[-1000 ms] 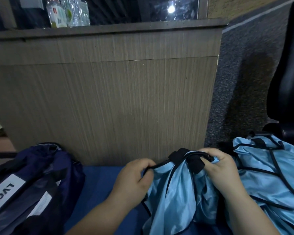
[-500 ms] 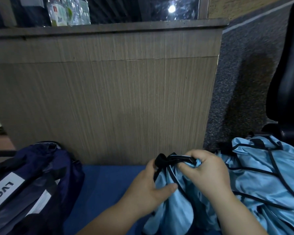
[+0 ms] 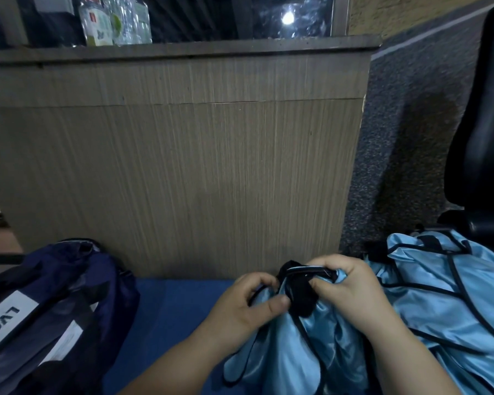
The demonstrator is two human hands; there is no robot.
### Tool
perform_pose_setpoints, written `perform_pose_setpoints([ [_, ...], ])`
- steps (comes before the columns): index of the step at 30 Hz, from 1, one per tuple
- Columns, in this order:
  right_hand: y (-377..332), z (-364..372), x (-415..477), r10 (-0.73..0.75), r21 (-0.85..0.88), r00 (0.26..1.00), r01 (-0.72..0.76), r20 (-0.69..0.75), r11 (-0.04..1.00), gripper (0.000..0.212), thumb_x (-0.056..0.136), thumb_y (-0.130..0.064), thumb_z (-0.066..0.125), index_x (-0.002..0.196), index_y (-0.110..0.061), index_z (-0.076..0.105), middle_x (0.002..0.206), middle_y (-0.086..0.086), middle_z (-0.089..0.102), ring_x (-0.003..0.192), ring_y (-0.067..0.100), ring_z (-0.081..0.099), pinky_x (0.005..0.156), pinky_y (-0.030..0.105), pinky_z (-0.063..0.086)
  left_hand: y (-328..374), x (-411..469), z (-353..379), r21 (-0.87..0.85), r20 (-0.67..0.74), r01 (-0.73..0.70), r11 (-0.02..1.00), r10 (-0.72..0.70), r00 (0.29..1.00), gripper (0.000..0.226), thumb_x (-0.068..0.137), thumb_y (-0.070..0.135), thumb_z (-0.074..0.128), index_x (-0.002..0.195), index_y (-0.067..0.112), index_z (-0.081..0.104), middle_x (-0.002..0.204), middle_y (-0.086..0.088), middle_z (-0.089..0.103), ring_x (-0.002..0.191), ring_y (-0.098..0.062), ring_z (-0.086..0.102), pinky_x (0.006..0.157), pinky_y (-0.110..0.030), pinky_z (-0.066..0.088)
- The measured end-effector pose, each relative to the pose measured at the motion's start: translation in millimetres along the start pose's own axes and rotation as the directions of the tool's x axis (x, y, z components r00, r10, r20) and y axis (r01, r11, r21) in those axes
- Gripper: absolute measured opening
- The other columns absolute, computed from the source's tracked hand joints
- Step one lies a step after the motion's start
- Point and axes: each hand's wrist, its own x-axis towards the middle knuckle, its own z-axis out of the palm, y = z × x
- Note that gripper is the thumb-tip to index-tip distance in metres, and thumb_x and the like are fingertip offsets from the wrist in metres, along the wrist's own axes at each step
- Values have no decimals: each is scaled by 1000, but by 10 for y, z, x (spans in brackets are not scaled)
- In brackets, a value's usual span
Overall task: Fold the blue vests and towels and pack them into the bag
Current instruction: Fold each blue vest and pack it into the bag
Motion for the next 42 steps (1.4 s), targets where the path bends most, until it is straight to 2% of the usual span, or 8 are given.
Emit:
perform_pose_setpoints([
  [7,-18,86,-23,32,-172,999,-36,-27,984,14,67,-30,82,69,-40,72,68,-15,70,67,2,65,65,21,50,156,-44,69,158,136,-50,986,28,990,67,56,35,92,112,43,56,116,18,63,111,8,56,96,-15,45],
  [12,-41,139,-36,31,-282,1000,-28,6,959,17,67,-31,80,74,-44,71,70,-20,69,70,-1,65,69,29,54,129,3,76,118,-58,-31,992,39,998,11,71,39,71,81,41,65,83,17,66,81,7,60,77,-23,48],
  [16,-16,138,-31,51,-269,999,-50,-1,962,15,68,-34,81,73,-44,71,70,-19,69,68,1,65,67,31,55,40,94,-36,262,-73,4,965,16,997,26,79,21,65,61,20,47,75,12,49,63,6,49,61,-14,35],
  [20,40,104,0,126,-169,992,-126,-15,978,13,68,-30,84,68,-38,73,69,-9,71,68,12,68,67,33,55,-44,146,-190,421,66,-12,907,-18,998,20,74,25,63,93,30,63,102,18,51,95,5,55,82,-15,45],
  [23,73,64,24,150,-87,988,-152,-23,985,17,69,-19,84,65,-32,74,71,-6,72,68,7,67,66,23,52,-59,142,-303,466,136,-51,883,-15,991,13,68,33,61,80,36,65,97,18,51,92,2,55,87,-24,49],
  [30,147,-41,57,216,61,975,-212,-52,975,16,70,-4,83,69,-18,77,73,-1,75,67,5,66,64,15,51,-2,100,-510,479,370,-14,878,-188,910,12,69,33,66,79,31,59,94,18,50,87,-2,56,80,-22,48],
  [35,241,-80,83,259,30,958,-257,-123,966,12,71,-10,84,69,-19,77,74,0,75,74,16,69,73,32,53,-10,87,-601,421,341,125,899,-284,896,16,79,15,69,75,26,58,67,19,57,64,1,55,59,-15,43],
  [42,341,-29,104,265,-69,955,-276,-137,959,17,71,-21,85,65,-33,74,74,-8,73,79,16,69,77,35,54,-121,52,-673,171,219,235,957,-270,938,26,62,30,69,83,16,68,76,5,63,74,-8,60,69,-23,45],
])
